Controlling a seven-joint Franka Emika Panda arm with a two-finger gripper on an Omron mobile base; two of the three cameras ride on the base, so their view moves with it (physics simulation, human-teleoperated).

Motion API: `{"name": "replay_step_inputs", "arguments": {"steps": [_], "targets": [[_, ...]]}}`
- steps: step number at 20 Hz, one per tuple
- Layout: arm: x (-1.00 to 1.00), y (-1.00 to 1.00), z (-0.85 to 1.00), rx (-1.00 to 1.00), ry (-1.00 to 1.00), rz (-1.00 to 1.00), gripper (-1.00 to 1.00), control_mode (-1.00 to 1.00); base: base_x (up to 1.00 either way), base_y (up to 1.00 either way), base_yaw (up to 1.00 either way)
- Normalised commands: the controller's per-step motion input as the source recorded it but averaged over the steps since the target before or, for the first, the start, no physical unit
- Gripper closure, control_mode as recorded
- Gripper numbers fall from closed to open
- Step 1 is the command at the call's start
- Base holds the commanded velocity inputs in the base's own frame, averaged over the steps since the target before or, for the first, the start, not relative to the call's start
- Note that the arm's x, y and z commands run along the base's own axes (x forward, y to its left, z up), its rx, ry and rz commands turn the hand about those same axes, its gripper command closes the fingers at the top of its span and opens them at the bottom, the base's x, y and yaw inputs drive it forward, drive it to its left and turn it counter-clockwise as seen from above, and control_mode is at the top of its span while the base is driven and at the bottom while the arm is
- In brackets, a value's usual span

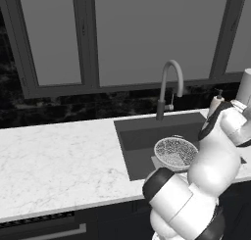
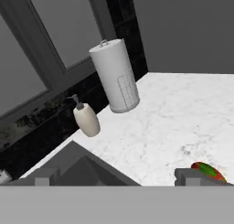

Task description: Put the colander in the sink, put the mango in the colander, and turn on the sink faucet and pour water over the colander.

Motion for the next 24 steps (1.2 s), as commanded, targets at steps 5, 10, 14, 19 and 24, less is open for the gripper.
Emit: {"name": "replay_step_inputs", "arguments": {"steps": [5,10,14,19,24], "targets": [[-0.44,-0.3,1.0,0.0,0.15,0.02,-1.0,-1.0,0.0,0.0,0.0],[-0.82,-0.22,0.37,0.0,0.08,0.03,-1.0,-1.0,0.0,0.0,0.0],[-1.0,0.09,-0.26,0.0,0.0,0.02,-1.0,-1.0,0.0,0.0,0.0],[-0.7,0.05,-0.33,0.0,0.1,0.07,-1.0,-1.0,0.0,0.0,0.0],[-0.15,0.0,-0.05,-0.04,0.29,0.14,-1.0,-1.0,0.0,0.0,0.0]]}}
